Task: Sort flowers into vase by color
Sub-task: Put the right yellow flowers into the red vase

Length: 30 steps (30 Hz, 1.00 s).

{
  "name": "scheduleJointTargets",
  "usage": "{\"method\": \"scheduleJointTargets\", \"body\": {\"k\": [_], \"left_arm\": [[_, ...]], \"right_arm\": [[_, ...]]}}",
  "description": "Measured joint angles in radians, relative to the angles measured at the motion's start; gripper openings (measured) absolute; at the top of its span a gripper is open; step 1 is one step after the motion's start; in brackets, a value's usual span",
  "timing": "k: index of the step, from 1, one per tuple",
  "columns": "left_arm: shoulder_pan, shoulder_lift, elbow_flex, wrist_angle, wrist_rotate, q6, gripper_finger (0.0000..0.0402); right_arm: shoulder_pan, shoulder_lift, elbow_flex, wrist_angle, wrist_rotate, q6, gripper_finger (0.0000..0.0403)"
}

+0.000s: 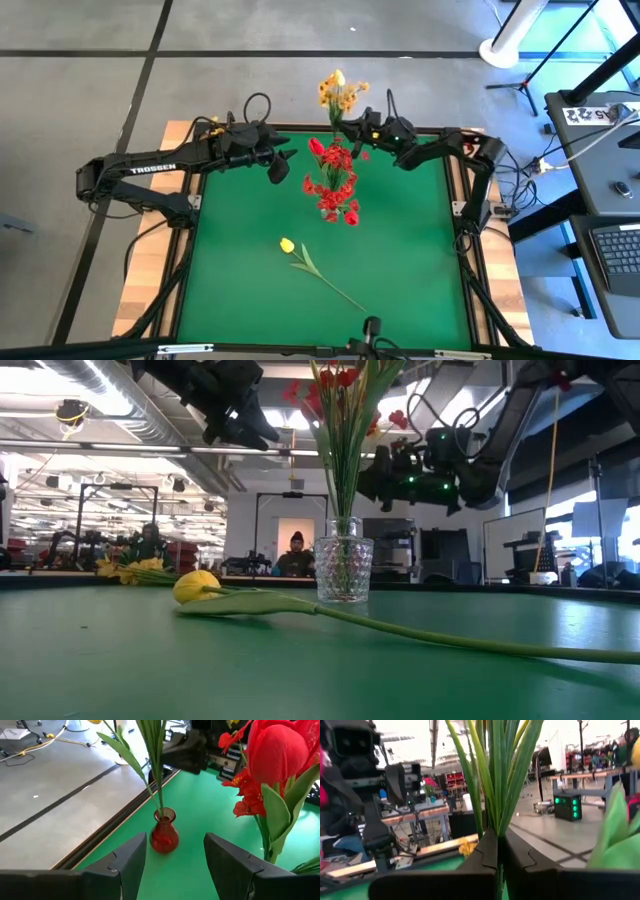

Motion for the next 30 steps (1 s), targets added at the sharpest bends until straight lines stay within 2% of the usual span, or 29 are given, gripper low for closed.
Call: {"method": "scheduleJointTargets", "body": {"k": [6, 9, 20, 25, 30], "left_arm": [[0.000, 0.000, 0.000, 0.000, 0.000, 0.000, 0.0195], [0.000, 0.000, 0.000, -0.002, 0.000, -0.003, 0.0195], [0.000, 0.000, 0.000, -0.052, 0.001, -0.010, 0.0195], [0.000, 0.000, 0.000, -0.075, 0.001, -0.030, 0.0195], [0.000, 0.000, 0.000, -0.092, 0.001, -0.033, 0.0195]], "right_arm": [[0.000, 0.011, 0.000, -0.052, -0.003, 0.037, 0.0006], [0.000, 0.011, 0.000, -0.051, -0.040, 0.058, 0.0018], [0.000, 0.011, 0.000, -0.087, -0.277, 0.137, 0.0150], [-0.005, 0.007, 0.000, -0.110, -0.296, 0.161, 0.0210], [-0.008, -0.049, 0.000, -0.137, -0.314, 0.164, 0.0252]]}}
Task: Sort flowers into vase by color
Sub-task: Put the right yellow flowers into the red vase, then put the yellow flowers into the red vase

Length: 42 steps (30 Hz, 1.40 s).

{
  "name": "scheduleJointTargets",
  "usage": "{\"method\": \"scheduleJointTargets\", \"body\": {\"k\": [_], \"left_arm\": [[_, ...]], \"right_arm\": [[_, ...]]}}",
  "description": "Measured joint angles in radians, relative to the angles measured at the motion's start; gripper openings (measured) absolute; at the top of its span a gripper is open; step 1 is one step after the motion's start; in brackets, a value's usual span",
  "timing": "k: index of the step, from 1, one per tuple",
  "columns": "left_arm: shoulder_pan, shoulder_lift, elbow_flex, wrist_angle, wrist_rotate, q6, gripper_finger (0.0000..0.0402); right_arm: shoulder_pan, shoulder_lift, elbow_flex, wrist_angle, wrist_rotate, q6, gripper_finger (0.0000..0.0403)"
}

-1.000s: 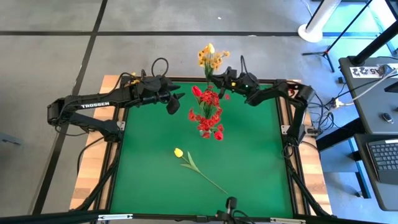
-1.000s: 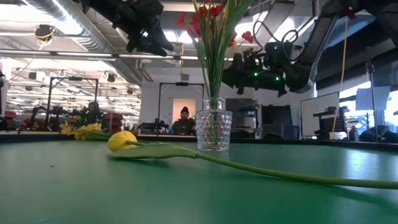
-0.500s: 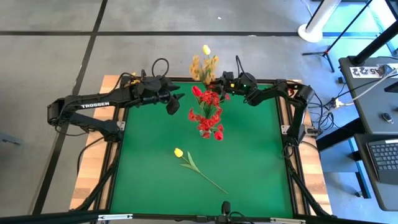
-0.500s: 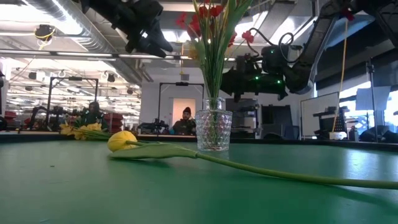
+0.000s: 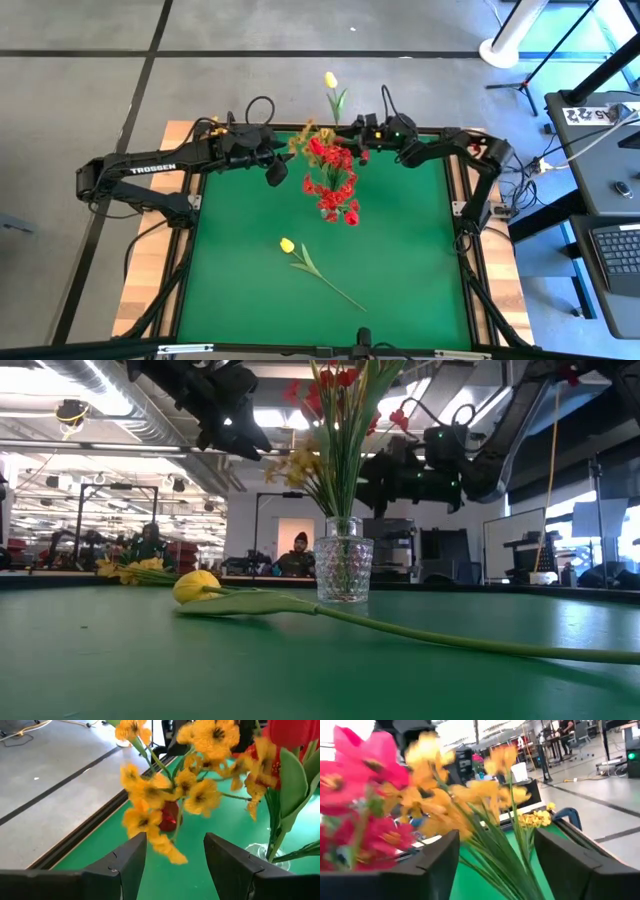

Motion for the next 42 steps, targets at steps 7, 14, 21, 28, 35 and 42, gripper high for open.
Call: {"method": "scheduleJointTargets", "body": {"k": [7, 14, 21, 28, 35, 42], "left_arm": [[0.000, 0.000, 0.000, -0.056, -0.102, -0.025, 0.0195], [0.072, 0.000, 0.000, -0.313, -0.193, -0.316, 0.0195], [0.168, 0.016, 0.000, -0.446, -0.151, -0.548, 0.0195], [0.262, 0.122, 0.000, -0.465, -0.125, -0.718, 0.0195], [0.346, 0.270, 0.000, -0.512, -0.125, -0.891, 0.0195], [0.363, 0.340, 0.000, -0.431, -0.112, -0.937, 0.0195]], "right_arm": [[0.000, -0.163, 0.000, -0.201, -0.009, -0.109, 0.0273], [0.000, -0.393, 0.000, -0.547, 0.117, -0.280, 0.0273], [0.001, -0.593, 0.000, -0.772, 0.262, -0.390, 0.0273], [0.001, -0.668, 0.000, -0.851, 0.282, -0.399, 0.0273], [0.001, -0.672, 0.000, -0.907, 0.282, -0.378, 0.0273], [0.001, -0.672, 0.000, -0.932, 0.248, -0.377, 0.0273]]}}
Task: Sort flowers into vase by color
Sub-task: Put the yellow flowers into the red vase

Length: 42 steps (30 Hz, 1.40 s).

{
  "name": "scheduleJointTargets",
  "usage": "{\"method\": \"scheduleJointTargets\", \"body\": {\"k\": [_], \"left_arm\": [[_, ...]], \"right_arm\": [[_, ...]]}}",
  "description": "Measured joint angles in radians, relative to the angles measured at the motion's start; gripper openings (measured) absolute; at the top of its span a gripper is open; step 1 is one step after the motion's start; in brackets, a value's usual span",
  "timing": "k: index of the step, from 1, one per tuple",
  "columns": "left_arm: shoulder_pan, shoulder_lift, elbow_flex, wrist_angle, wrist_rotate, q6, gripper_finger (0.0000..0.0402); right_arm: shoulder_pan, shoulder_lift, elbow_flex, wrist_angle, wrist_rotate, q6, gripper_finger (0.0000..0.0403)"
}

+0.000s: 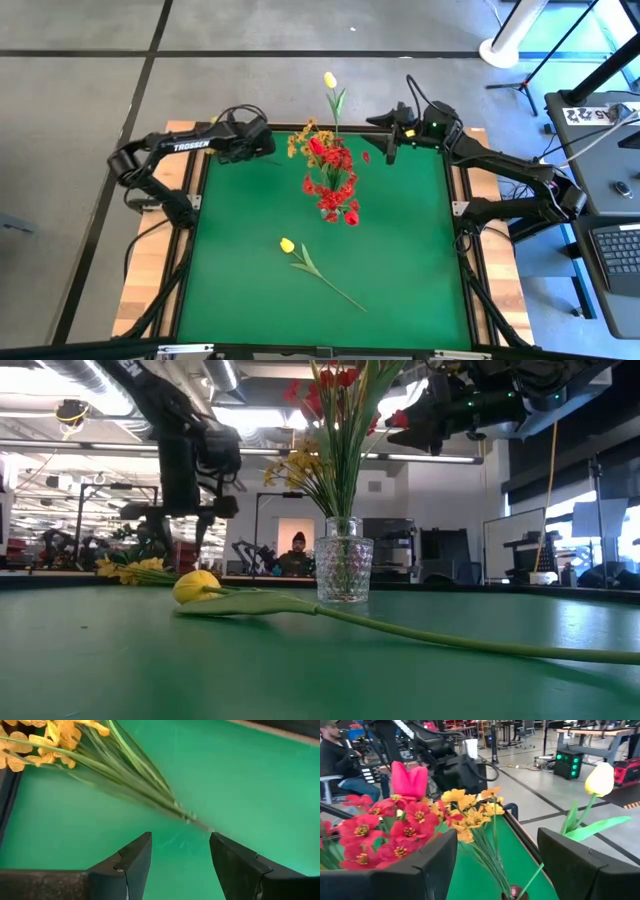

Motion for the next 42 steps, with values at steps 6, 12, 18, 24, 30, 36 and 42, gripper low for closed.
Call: {"method": "scheduleJointTargets", "body": {"k": [6, 12, 18, 24, 30, 36, 42], "left_arm": [[0.048, 0.015, 0.000, 0.029, 0.015, -0.169, 0.0195], [0.104, 0.015, 0.000, 0.024, 0.066, -0.216, 0.0195], [0.140, 0.017, 0.000, 0.023, 0.097, -0.237, 0.0195], [0.181, 0.086, 0.000, 0.024, 0.177, -0.211, 0.0195], [0.211, 0.174, 0.002, 0.084, 0.211, -0.195, 0.0195], [0.249, 0.205, 0.003, 0.146, 0.262, -0.157, 0.0195], [0.253, 0.207, 0.003, 0.143, 0.263, -0.129, 0.0187]], "right_arm": [[0.000, 0.000, 0.000, -0.001, -0.030, 0.000, 0.0273], [0.000, 0.000, 0.000, -0.005, -0.075, 0.000, 0.0273], [0.000, 0.000, 0.000, -0.007, -0.082, 0.000, 0.0273], [0.000, 0.000, 0.000, -0.028, -0.083, 0.000, 0.0273], [0.001, 0.000, 0.000, -0.060, -0.083, 0.000, 0.0273], [0.001, 0.000, 0.000, -0.064, -0.109, 0.001, 0.0273], [0.001, 0.000, 0.000, -0.066, -0.109, 0.000, 0.0273]]}}
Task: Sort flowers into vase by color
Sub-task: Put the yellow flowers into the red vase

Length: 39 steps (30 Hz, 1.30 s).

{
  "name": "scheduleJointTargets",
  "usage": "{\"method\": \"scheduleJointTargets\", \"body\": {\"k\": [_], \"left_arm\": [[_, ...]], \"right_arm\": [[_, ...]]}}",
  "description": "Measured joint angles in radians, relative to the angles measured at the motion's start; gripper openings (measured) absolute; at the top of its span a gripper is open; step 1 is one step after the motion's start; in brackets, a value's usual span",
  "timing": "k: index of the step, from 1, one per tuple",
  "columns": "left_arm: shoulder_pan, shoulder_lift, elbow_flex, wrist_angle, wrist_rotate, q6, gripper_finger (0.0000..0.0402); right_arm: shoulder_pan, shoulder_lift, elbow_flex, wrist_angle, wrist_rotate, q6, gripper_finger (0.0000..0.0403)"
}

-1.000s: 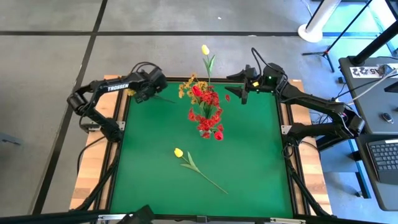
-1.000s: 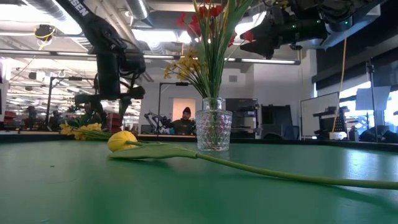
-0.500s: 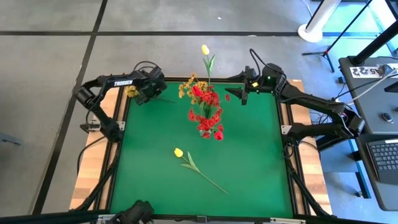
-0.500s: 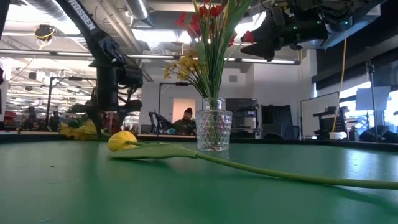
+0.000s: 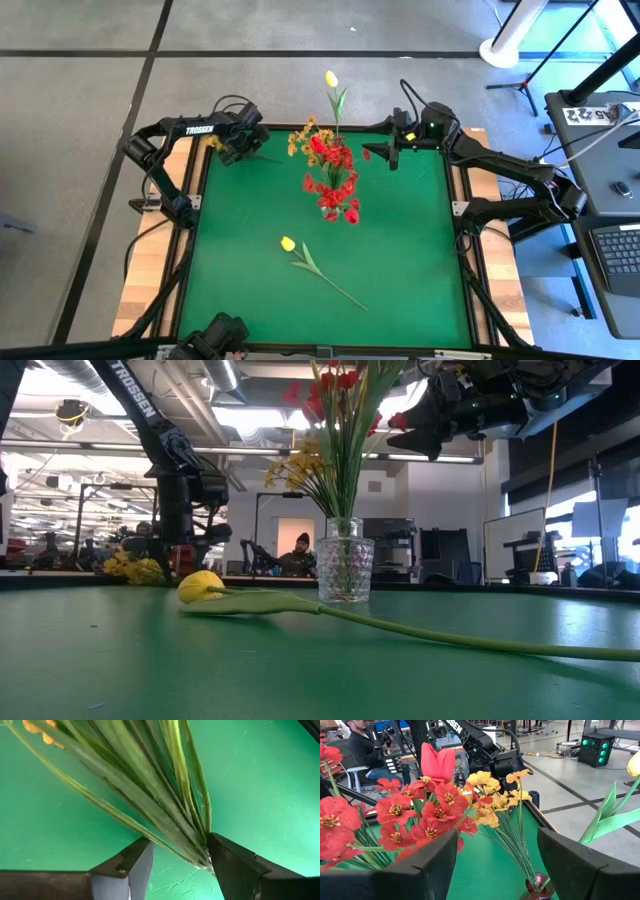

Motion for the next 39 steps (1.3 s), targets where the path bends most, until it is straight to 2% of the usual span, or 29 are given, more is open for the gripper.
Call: {"method": "scheduleJointTargets", "body": {"k": [5, 14, 16, 22, 27, 31, 35, 39], "left_arm": [[0.000, 0.001, -0.001, -0.013, -0.010, 0.024, 0.0147], [-0.037, 0.003, -0.002, -0.003, -0.059, 0.090, 0.0028], [-0.057, -0.001, -0.002, 0.006, -0.070, 0.124, 0.0012], [-0.180, -0.077, 0.031, 0.023, -0.070, 0.192, 0.0011], [-0.282, -0.197, 0.093, 0.003, -0.192, 0.243, 0.0008], [-0.368, -0.306, 0.161, 0.033, -0.294, 0.354, 0.0008], [-0.454, -0.387, 0.205, 0.160, -0.375, 0.528, 0.0008], [-0.514, -0.436, 0.208, 0.356, -0.397, 0.714, 0.0008]], "right_arm": [[0.000, 0.000, 0.000, 0.000, 0.000, 0.000, 0.0273], [0.000, 0.000, 0.000, 0.013, 0.000, 0.013, 0.0273], [0.000, 0.000, 0.000, 0.014, 0.000, 0.016, 0.0273], [0.000, 0.000, 0.000, 0.028, 0.000, 0.053, 0.0273], [0.000, 0.000, 0.000, 0.029, 0.000, 0.059, 0.0273], [0.000, 0.000, 0.000, 0.026, 0.000, 0.060, 0.0273], [0.000, 0.000, 0.000, 0.009, 0.032, 0.043, 0.0273], [-0.001, -0.017, 0.000, -0.023, 0.083, 0.018, 0.0273]]}}
